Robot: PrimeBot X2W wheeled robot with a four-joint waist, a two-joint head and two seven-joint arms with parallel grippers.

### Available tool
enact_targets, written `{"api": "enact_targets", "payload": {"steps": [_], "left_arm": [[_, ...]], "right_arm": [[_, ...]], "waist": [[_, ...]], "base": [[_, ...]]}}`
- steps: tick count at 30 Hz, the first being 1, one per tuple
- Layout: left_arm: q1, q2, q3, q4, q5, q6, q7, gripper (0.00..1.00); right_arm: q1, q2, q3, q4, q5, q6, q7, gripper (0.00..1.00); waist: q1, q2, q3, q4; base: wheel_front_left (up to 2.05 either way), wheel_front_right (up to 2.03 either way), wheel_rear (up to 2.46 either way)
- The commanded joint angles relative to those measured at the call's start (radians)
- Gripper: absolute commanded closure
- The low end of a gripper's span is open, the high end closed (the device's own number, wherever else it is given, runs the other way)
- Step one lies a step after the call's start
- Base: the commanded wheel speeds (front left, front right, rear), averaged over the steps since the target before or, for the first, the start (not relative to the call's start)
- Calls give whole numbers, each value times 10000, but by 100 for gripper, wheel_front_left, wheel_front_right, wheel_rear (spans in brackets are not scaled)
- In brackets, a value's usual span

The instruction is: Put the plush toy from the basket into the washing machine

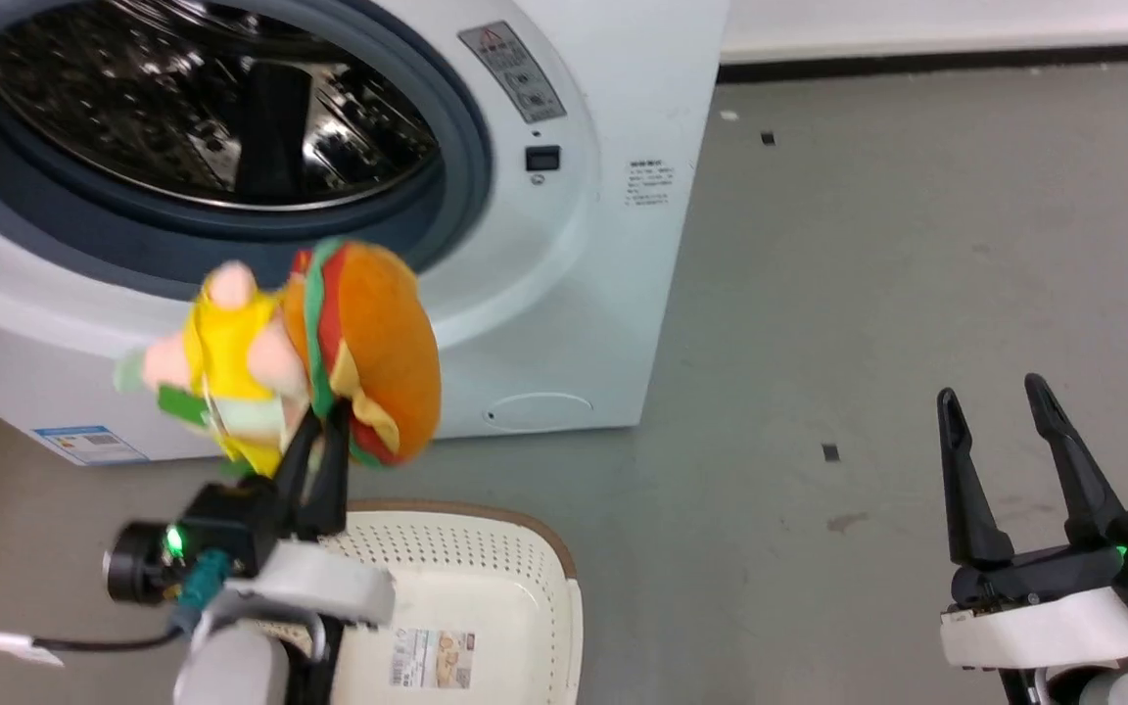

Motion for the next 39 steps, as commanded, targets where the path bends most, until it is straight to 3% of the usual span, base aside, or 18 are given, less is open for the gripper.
{"api": "enact_targets", "payload": {"steps": [1,9,26,32,39], "left_arm": [[-290,71,51,-114,50,33,-56,100],[-2646,899,697,-38,-94,93,670,100],[-8220,3306,936,1257,231,-418,3329,100],[-10059,3855,738,2419,451,-518,4197,100],[-11228,4029,722,3957,390,-430,4889,100]], "right_arm": [[-123,28,20,-45,52,6,-44,0],[-855,29,9,-234,257,6,-44,0],[-2261,29,119,-351,1121,6,-44,0],[-2554,29,184,-323,1346,6,-44,0],[-2733,30,266,-306,1501,6,-44,0]], "waist": [[1,-1,300,-212],[1,-1,1935,-858],[1,-1,4977,-2025],[1,-1,5665,-2212],[1,-1,6021,-2309]], "base": [[0,0,0],[0,0,0],[0,0,0],[0,0,0],[0,0,0]]}}
